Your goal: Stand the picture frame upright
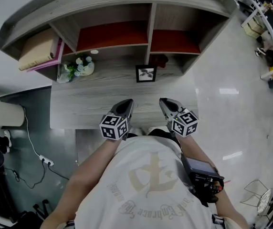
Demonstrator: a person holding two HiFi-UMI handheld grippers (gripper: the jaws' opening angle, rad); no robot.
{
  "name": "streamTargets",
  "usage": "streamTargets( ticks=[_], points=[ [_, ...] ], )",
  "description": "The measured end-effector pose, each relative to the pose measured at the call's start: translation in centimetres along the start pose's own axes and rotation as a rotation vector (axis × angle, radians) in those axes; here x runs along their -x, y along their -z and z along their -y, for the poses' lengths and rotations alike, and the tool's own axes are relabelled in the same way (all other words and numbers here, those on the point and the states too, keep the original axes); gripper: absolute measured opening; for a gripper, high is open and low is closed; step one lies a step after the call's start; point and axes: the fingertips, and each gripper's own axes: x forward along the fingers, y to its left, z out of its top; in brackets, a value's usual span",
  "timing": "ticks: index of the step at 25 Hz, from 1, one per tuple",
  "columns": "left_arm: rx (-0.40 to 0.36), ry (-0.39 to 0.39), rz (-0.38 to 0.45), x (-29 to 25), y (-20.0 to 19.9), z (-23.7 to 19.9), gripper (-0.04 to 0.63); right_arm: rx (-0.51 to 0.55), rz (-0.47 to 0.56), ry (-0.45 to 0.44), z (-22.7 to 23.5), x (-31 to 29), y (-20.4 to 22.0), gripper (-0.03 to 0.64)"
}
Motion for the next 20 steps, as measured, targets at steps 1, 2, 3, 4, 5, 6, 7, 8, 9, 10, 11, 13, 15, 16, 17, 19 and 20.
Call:
streamTargets(
  ticks=[1, 2, 3, 4, 5, 6, 7, 8, 9, 10, 11, 13, 15, 16, 17, 19, 20],
  points=[
    [0.000, 0.007, 0.000, 0.3, 0.2, 0.0, 0.011, -0.001, 0.002, 0.003, -0.2, 0.2, 0.2, 0.003],
    [-0.002, 0.014, -0.002, 0.7, 0.5, 0.0, 0.009, -0.002, 0.004, 0.007, -0.4, 0.4, 0.3, 0.003],
    [-0.003, 0.020, -0.005, 1.0, 0.8, 0.0, 0.011, -0.002, 0.006, 0.011, -0.6, 0.6, 0.4, 0.003],
    [-0.005, 0.025, -0.010, 1.2, 1.1, 0.0, 0.009, -0.002, 0.009, 0.014, -0.7, 0.8, 0.4, 0.003],
    [-0.006, 0.028, -0.013, 1.4, 1.3, 0.0, 0.011, 0.000, 0.013, 0.018, -0.8, 1.0, 0.3, 0.003],
    [-0.007, 0.031, -0.016, 1.6, 1.5, -0.1, 0.011, 0.003, 0.016, 0.020, -0.8, 1.2, 0.2, 0.003],
    [-0.006, 0.031, -0.018, 1.6, 1.7, -0.1, 0.009, 0.005, 0.017, 0.022, -0.7, 1.4, 0.0, 0.003],
    [-0.003, 0.031, -0.018, 1.6, 1.7, -0.2, 0.009, 0.007, 0.017, 0.024, -0.7, 1.5, 0.0, 0.003],
    [0.001, 0.030, -0.017, 1.6, 1.7, -0.3, 0.009, 0.009, 0.015, 0.025, -0.6, 1.6, 0.0, 0.003],
    [0.003, 0.031, -0.015, 1.5, 1.7, -0.3, 0.009, 0.010, 0.013, 0.027, -0.6, 1.7, 0.0, 0.003],
    [0.003, 0.033, -0.012, 1.4, 1.5, -0.2, 0.009, 0.010, 0.011, 0.029, -0.5, 1.8, 0.1, 0.003],
    [-0.002, 0.042, -0.007, 1.2, 1.3, 0.0, 0.011, 0.012, 0.008, 0.032, -0.4, 1.8, 0.1, 0.003],
    [-0.006, 0.050, -0.008, 1.0, 1.4, 0.2, 0.009, 0.013, 0.006, 0.034, -0.3, 1.7, 0.3, 0.003],
    [-0.006, 0.053, -0.010, 0.9, 1.5, 0.2, 0.011, 0.013, 0.004, 0.033, -0.3, 1.7, 0.3, 0.003],
    [-0.005, 0.054, -0.012, 0.9, 1.6, 0.3, 0.011, 0.013, 0.003, 0.032, -0.3, 1.7, 0.4, 0.003],
    [-0.003, 0.055, -0.014, 0.7, 1.7, 0.3, 0.011, 0.012, 0.002, 0.028, -0.3, 1.6, 0.5, 0.003],
    [-0.002, 0.054, -0.015, 0.6, 1.8, 0.2, 0.009, 0.012, 0.001, 0.026, -0.2, 1.5, 0.5, 0.003]
  ],
)
